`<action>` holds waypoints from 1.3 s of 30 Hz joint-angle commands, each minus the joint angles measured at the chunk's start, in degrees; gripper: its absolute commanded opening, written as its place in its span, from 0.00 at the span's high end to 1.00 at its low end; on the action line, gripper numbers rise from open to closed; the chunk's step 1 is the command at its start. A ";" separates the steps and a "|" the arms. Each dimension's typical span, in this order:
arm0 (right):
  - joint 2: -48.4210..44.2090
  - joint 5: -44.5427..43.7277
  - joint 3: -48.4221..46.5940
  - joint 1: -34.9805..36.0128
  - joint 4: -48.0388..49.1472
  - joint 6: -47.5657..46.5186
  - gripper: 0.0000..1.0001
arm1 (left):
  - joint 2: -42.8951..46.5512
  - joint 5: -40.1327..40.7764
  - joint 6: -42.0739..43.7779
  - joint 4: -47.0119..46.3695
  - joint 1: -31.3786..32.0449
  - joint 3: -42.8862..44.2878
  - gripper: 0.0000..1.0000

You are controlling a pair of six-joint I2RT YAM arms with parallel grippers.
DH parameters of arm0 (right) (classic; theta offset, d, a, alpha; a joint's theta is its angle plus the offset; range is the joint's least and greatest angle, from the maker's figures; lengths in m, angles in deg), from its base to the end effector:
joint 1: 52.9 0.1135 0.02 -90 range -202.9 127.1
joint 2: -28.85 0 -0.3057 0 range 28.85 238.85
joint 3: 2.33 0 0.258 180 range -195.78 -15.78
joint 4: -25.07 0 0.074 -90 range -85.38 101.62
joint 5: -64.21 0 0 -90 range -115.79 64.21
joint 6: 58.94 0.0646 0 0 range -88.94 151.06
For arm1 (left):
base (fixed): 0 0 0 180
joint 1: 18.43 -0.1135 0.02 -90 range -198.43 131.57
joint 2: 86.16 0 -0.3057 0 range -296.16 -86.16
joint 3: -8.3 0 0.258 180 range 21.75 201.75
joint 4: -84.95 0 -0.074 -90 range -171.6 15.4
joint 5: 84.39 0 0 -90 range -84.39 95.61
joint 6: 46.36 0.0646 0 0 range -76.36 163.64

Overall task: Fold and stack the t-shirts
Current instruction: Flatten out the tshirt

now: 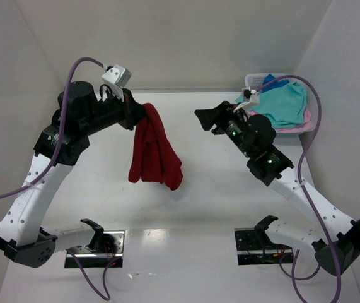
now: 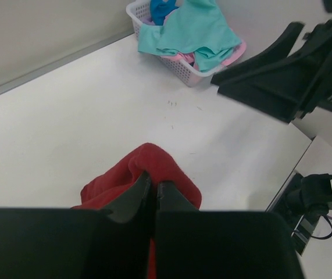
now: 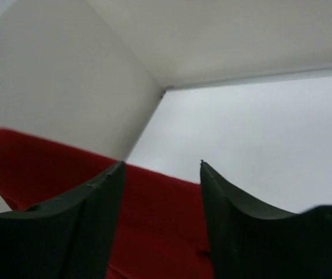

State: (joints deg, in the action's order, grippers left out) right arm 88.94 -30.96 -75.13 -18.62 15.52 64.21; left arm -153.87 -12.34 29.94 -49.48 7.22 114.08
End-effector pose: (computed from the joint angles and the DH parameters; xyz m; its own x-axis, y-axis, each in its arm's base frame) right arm 0.2159 0.1402 0.4429 -0.2280 0.5037 -0.8333 -0.4323 0.7144 0.5502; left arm 0.2090 -0.1225 0.5378 -0.2771 -0.1169 -0.9537 0.6398 0.7181 -0.2739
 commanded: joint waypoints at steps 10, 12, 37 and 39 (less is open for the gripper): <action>2.57 15.89 16.28 1.14 5.67 5.88 0.05 | 0.20 -2.61 -1.24 -5.31 -0.34 2.24 1.00; 3.10 18.16 17.43 1.14 8.92 6.57 0.05 | -0.41 -3.14 -1.25 -5.92 -0.34 2.24 1.00; 18.21 23.09 12.95 8.34 16.40 19.66 0.08 | -2.08 -3.85 -2.30 -9.27 -0.86 -0.40 1.00; 17.52 23.79 12.95 8.34 16.40 21.69 0.08 | -2.08 -3.23 -2.30 -9.79 -0.86 -0.92 1.00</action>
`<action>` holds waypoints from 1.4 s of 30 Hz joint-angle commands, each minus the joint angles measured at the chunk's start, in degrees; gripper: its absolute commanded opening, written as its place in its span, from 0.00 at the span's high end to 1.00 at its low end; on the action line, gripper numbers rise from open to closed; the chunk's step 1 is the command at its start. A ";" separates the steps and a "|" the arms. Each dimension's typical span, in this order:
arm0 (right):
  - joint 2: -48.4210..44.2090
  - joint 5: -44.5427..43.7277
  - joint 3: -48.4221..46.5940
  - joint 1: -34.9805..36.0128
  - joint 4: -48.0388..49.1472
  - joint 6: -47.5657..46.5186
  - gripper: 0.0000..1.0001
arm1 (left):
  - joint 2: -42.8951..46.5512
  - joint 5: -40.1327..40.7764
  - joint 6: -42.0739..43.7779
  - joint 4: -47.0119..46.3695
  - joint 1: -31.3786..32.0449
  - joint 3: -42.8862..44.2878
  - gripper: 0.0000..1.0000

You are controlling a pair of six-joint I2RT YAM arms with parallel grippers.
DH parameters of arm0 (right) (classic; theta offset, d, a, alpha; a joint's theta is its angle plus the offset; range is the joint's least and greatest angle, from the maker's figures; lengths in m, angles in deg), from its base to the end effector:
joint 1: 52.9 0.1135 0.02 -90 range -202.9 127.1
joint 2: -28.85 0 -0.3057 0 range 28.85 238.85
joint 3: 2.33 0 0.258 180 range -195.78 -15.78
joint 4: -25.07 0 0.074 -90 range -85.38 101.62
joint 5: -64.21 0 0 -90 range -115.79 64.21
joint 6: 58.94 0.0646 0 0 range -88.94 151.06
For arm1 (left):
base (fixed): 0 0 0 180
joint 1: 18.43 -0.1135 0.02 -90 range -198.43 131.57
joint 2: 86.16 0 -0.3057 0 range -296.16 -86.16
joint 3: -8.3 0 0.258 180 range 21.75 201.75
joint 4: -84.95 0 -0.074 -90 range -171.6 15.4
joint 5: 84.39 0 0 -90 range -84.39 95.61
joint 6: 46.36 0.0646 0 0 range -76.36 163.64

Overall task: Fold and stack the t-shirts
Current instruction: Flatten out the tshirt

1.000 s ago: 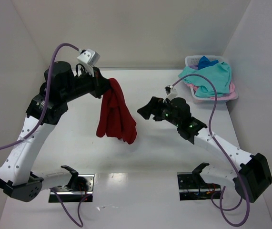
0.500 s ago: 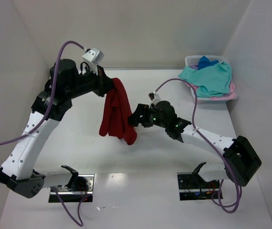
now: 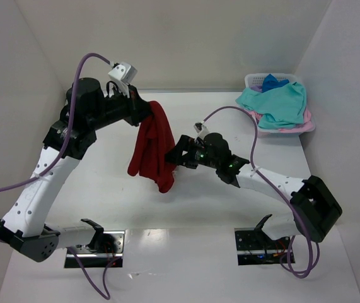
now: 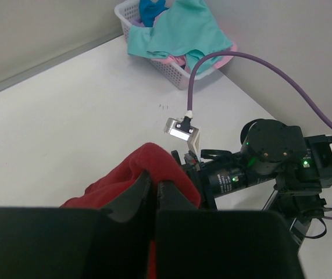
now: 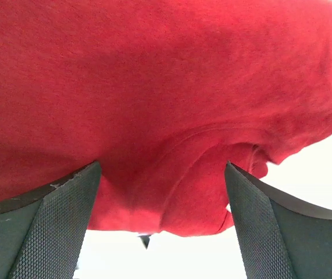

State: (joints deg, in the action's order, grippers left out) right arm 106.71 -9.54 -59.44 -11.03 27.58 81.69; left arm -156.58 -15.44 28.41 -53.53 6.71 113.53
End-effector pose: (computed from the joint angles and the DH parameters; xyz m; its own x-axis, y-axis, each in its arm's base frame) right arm 0.2308 0.2312 0.2784 -0.7962 0.2830 -0.5347 -0.3518 0.5025 0.7898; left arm 0.2280 -0.1326 0.5331 -0.2910 -0.1342 -0.9472 0.6664 0.6820 -0.3014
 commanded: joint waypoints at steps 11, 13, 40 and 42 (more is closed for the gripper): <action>-9.57 2.74 3.05 2.25 6.09 16.17 0.14 | 2.29 1.64 -3.32 -12.34 -0.36 -6.09 1.00; -9.57 1.68 3.58 2.95 5.48 16.17 0.14 | 2.30 2.16 -3.85 -14.01 -0.36 -6.89 1.00; -6.50 -20.82 -1.96 6.12 -4.55 1.76 0.19 | 4.14 -6.27 -6.05 -14.10 -0.36 -4.69 1.00; -5.63 -20.82 -2.48 6.12 -3.67 1.23 0.32 | 4.14 -6.80 -6.05 -14.10 -0.36 -4.69 1.00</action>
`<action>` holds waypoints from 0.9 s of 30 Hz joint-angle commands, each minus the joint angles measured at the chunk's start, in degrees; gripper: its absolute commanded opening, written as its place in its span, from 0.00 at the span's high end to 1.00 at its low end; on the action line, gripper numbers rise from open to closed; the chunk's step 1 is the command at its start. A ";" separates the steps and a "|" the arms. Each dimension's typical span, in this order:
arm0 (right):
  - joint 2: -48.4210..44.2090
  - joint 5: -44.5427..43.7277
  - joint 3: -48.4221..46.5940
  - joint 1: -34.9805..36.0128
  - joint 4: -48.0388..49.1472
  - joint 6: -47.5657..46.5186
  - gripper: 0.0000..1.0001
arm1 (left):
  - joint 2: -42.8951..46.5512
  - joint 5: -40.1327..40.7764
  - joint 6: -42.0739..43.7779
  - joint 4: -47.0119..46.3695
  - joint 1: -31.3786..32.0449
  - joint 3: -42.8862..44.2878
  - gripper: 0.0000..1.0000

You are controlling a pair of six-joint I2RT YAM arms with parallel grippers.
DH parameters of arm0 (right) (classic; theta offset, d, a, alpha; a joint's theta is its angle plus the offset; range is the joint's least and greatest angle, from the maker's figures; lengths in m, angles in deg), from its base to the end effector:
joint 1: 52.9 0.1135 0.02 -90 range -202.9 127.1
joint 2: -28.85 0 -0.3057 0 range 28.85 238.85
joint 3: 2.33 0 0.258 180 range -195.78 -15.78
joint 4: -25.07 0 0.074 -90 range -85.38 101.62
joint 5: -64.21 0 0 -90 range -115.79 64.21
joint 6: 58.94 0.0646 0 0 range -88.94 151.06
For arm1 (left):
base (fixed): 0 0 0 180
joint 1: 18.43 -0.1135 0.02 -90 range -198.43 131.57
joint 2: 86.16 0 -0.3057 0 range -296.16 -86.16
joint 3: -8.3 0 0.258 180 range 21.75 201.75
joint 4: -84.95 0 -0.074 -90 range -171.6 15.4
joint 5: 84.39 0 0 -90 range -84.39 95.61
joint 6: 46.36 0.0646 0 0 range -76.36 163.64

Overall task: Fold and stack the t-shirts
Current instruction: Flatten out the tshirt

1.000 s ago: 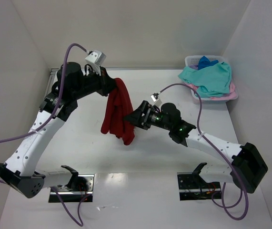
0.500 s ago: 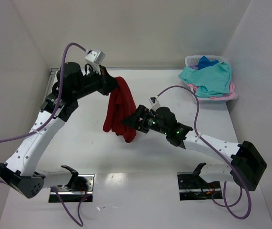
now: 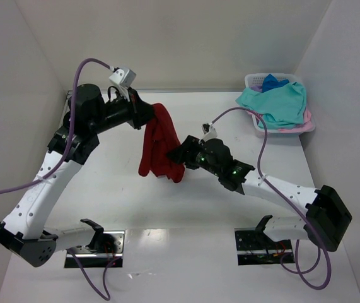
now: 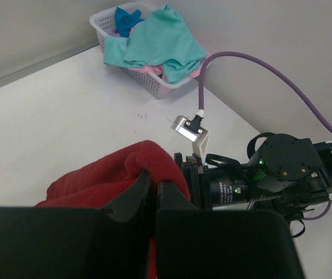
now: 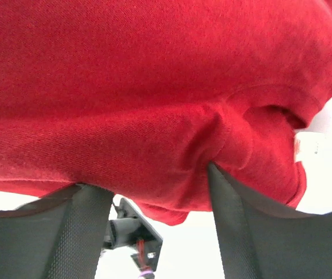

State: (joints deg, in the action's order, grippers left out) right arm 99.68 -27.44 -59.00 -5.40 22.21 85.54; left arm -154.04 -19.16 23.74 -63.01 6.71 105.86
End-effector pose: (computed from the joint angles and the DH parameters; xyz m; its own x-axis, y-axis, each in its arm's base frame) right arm 0.2056 0.2216 0.2986 -0.6996 0.4408 -0.5624 -0.2564 0.5798 0.7734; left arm 0.2253 -0.1356 0.5190 -0.2953 -0.2028 -0.9336 0.7064 0.6116 -0.3563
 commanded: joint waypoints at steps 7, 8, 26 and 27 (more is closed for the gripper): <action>1.34 -8.71 -5.20 0.48 0.58 -4.72 1.00 | 1.61 -3.09 -0.85 -3.47 -0.36 3.51 1.00; 0.63 -11.42 -5.21 0.48 -0.30 -6.12 1.00 | 1.61 -2.13 -0.84 -2.69 -0.36 3.51 1.00; -18.09 -26.99 -26.56 -4.97 -16.92 -25.81 1.00 | 3.28 26.17 9.87 10.33 -1.94 10.10 1.00; -18.09 -27.52 -27.09 -4.97 -17.53 -26.35 1.00 | 3.28 26.70 9.88 10.85 -1.94 10.10 1.00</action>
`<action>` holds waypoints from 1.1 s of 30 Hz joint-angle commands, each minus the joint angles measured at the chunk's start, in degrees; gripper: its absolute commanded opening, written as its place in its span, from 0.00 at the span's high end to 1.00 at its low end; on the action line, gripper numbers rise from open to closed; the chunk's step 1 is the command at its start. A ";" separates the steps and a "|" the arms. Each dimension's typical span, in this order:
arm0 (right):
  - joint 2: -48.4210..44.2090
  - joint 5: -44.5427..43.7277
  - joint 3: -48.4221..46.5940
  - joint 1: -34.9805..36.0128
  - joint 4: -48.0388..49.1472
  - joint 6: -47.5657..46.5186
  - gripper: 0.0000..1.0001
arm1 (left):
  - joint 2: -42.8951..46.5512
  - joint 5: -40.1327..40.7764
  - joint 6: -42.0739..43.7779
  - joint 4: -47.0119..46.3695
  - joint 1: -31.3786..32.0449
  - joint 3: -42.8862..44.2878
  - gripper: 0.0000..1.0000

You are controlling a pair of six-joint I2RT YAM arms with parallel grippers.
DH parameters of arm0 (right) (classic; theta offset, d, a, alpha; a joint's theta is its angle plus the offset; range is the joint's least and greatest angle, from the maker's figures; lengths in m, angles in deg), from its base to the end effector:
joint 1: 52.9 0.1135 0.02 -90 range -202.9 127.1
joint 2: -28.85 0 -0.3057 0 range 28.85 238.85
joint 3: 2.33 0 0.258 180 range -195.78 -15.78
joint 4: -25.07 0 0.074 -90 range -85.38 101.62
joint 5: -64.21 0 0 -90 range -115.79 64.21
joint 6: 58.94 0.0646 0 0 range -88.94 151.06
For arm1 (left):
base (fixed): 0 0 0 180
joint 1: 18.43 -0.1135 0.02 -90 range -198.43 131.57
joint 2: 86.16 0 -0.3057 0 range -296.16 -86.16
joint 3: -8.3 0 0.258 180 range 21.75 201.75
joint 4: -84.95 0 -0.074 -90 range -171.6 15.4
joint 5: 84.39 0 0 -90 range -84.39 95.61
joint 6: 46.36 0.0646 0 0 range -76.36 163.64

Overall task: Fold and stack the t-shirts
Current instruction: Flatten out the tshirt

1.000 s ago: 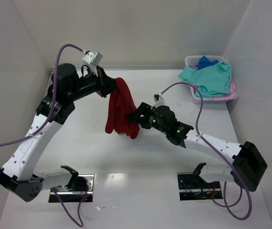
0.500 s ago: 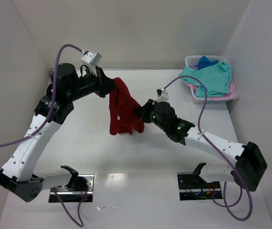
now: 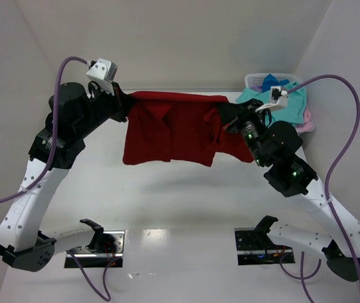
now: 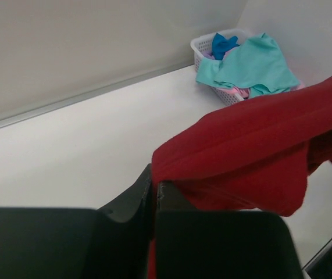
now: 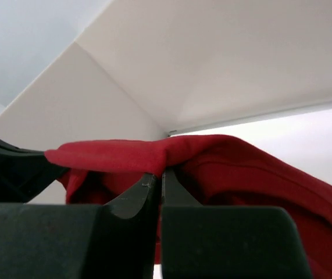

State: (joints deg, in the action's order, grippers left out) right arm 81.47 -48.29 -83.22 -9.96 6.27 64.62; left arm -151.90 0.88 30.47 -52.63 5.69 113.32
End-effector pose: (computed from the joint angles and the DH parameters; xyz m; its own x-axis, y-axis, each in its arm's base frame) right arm 0.1585 0.1137 0.5006 -0.0948 0.6094 -0.7871 -0.3608 0.7159 0.5977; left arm 0.2098 -0.0998 0.5480 -0.1586 -0.1778 -0.9712 0.4583 0.8580 -0.2319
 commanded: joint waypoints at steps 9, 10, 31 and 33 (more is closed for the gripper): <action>-2.08 -9.75 -4.10 -1.45 -2.12 -7.28 1.00 | 2.28 10.62 4.29 1.70 -0.92 1.59 1.00; -2.08 -9.75 -4.10 -1.45 -2.13 -7.28 1.00 | 2.28 10.62 4.29 1.70 -0.92 0.99 1.00; -5.42 -7.73 0.73 -1.45 -9.59 -5.08 1.00 | -1.59 -13.81 -0.19 1.18 -0.92 -13.15 0.95; -5.42 -7.21 0.73 -1.45 -9.60 -5.08 1.00 | -1.07 -14.42 -0.81 0.48 -0.92 -14.92 0.90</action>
State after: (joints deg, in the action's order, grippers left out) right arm 77.25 -51.84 -82.08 -10.42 -4.87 59.31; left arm -153.76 -12.67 31.19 -51.38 5.95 100.27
